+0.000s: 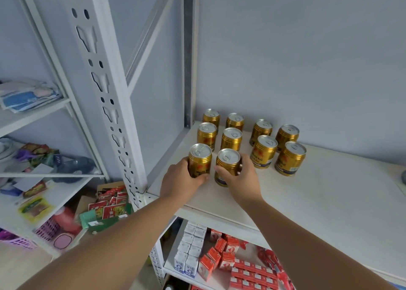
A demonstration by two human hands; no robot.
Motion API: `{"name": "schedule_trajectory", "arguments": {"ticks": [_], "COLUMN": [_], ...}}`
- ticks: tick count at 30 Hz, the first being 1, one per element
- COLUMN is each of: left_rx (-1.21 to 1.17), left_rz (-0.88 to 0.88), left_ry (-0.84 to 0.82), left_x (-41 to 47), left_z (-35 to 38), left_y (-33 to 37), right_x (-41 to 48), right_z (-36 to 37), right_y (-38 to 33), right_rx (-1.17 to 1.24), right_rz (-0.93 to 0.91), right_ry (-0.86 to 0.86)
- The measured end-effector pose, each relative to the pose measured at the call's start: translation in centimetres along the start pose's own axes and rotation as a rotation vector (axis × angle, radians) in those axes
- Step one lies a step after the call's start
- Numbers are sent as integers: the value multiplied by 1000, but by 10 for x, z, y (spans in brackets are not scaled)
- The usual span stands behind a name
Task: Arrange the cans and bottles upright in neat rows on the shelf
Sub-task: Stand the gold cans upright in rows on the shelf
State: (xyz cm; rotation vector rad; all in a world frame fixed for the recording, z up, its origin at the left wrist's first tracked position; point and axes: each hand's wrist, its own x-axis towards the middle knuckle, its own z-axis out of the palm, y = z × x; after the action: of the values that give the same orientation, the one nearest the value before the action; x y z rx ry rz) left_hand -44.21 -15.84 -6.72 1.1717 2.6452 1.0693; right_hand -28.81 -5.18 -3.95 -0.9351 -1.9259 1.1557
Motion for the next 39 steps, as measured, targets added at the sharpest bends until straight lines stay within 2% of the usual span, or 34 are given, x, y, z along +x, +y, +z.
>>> {"name": "schedule_trajectory", "arguments": {"ticks": [19, 26, 33, 39], "left_rx": [39, -112, -112, -148], "left_rz": [-2, -79, -23, 71], "left_ry": [46, 116, 245, 82], "left_x": [-2, -8, -65, -118], "left_z": [-1, 0, 5, 42], "left_y": [3, 2, 30, 107], "right_x": [2, -7, -38, -79], "right_z": [1, -9, -74, -172], "right_y": [4, 24, 37, 61], "right_rx": [-80, -226, -283, -274], "right_rz": [10, 78, 60, 37], "right_ry": [-22, -101, -44, 57]}}
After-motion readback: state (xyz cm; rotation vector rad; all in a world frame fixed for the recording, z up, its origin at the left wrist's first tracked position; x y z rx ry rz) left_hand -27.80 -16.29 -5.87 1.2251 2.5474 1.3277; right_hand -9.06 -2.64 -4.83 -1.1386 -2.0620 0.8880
